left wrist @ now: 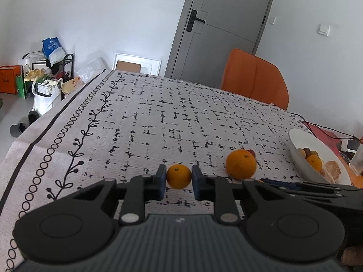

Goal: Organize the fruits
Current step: 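Grasp a small tangerine with the left gripper while the right grasps another, then carry both small tangerines onto the white plate and open both grippers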

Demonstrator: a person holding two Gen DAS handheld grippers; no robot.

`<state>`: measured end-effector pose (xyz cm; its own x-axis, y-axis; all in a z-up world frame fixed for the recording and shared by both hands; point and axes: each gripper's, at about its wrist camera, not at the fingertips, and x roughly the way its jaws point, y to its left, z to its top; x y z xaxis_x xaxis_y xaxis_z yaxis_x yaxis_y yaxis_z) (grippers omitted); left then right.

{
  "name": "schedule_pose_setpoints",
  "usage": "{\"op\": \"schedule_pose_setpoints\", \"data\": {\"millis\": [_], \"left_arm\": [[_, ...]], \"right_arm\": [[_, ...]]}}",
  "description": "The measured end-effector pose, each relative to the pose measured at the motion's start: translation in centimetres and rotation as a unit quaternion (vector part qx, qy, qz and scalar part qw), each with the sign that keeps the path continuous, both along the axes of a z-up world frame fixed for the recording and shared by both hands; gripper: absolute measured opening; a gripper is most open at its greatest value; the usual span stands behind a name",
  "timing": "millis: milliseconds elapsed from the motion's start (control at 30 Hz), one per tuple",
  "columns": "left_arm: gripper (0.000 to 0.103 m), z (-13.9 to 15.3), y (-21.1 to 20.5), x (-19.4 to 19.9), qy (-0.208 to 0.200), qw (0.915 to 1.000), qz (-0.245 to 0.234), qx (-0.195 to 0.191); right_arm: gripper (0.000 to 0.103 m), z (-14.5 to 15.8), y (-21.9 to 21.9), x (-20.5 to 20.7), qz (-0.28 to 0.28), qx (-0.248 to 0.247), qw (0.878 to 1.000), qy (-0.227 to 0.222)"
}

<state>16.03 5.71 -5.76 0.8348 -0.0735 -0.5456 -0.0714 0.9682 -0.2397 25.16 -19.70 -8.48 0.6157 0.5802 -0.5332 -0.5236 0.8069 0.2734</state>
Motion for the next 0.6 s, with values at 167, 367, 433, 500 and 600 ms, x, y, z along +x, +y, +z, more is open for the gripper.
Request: {"op": "schedule_pose_setpoints", "data": {"millis": [167,367,433,500,600], "left_arm": [[0.022,0.6,-0.8,-0.5,-0.006,1.0,-0.005,0.001],[0.022,1.4,-2.2,-0.8,-0.013,0.9998,-0.017,0.007],[0.022,1.5,-2.8,-0.9,-0.015,0.9996,-0.021,0.01],[0.022,1.7,-3.4,-1.0,-0.017,0.9994,-0.026,0.012],[0.022,2.1,-4.4,-1.1,-0.021,0.9991,-0.034,0.014]], "right_arm": [[0.025,0.6,-1.3,-0.6,-0.006,0.007,1.0,-0.009],[0.025,1.2,-3.1,-1.2,-0.02,0.021,0.999,-0.019],[0.025,1.3,-3.9,-1.4,-0.026,0.026,0.999,-0.021],[0.025,1.5,-4.7,-1.7,-0.033,0.033,0.999,-0.025],[0.025,1.9,-5.9,-2.1,-0.042,0.041,0.998,-0.032]]}}
